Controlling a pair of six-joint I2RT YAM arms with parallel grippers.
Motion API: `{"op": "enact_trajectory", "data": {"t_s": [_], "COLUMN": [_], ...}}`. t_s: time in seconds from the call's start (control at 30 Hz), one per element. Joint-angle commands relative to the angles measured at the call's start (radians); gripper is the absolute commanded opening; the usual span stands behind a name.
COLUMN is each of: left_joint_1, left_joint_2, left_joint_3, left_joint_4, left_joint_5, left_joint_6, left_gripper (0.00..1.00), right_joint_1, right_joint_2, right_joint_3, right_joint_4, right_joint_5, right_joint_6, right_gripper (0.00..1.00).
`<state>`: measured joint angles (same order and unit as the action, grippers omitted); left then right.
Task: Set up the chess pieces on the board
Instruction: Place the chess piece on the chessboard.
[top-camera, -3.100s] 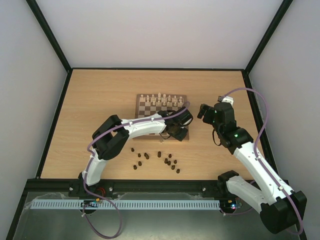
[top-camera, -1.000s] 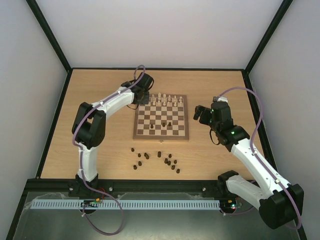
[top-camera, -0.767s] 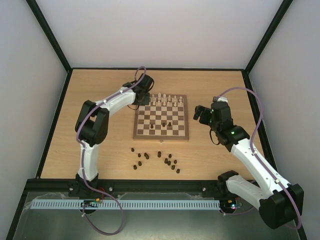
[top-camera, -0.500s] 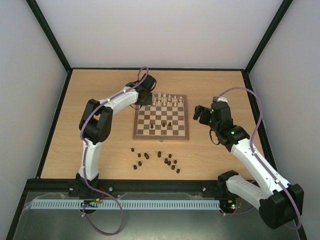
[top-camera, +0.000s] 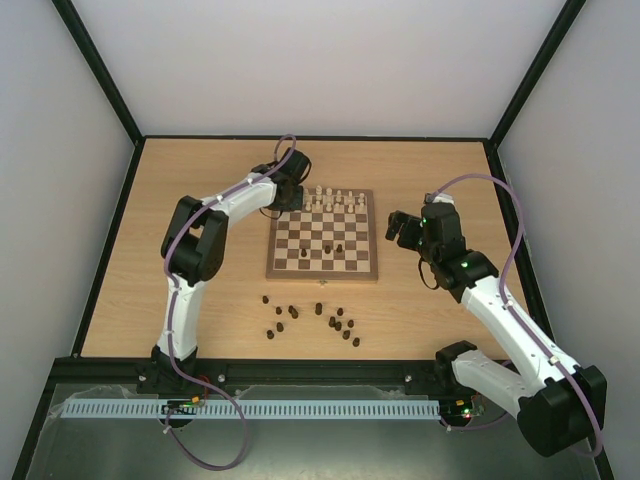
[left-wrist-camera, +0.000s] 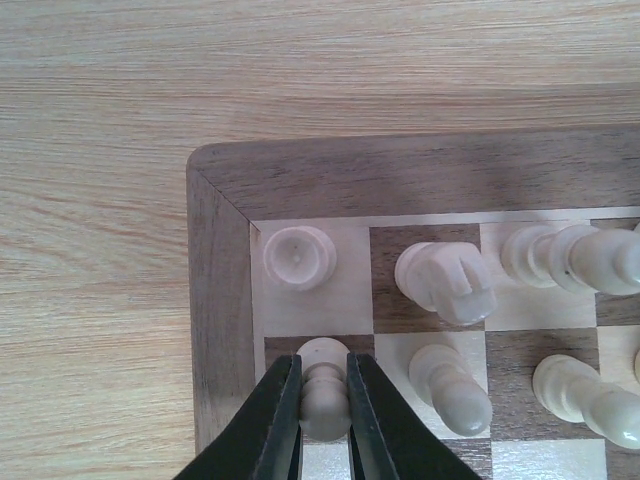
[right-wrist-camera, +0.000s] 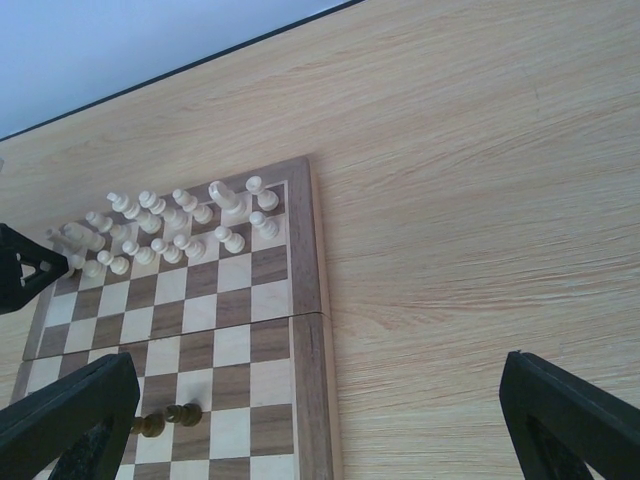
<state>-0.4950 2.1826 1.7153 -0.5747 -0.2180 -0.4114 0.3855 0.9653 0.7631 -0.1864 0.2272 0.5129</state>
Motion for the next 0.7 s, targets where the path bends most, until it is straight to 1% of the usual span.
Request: {"op": "enact_trajectory", "data": {"t_s": [0.0, 0.67], "left_joint_1": [0.006, 0.004], "left_joint_2": [0.01, -0.007], "left_joint_3": [0.013, -0.043], "left_joint_4": [-0.014, -0.006], "left_joint_5": [0.001, 0.006], "left_joint_6": [0.002, -0.003], "left_gripper": [0.14, 0.16], "right_joint_1": [-0.005, -0.005], "right_joint_2": [0.006, 0.008], "right_joint_3": [-0.008, -0.011], "right_joint_4": [0.013, 0.018], "right_joint_5": [-0.007, -0.018], "right_joint_6": [-0.004, -0.004], "right_gripper": [1.0, 1.0]}}
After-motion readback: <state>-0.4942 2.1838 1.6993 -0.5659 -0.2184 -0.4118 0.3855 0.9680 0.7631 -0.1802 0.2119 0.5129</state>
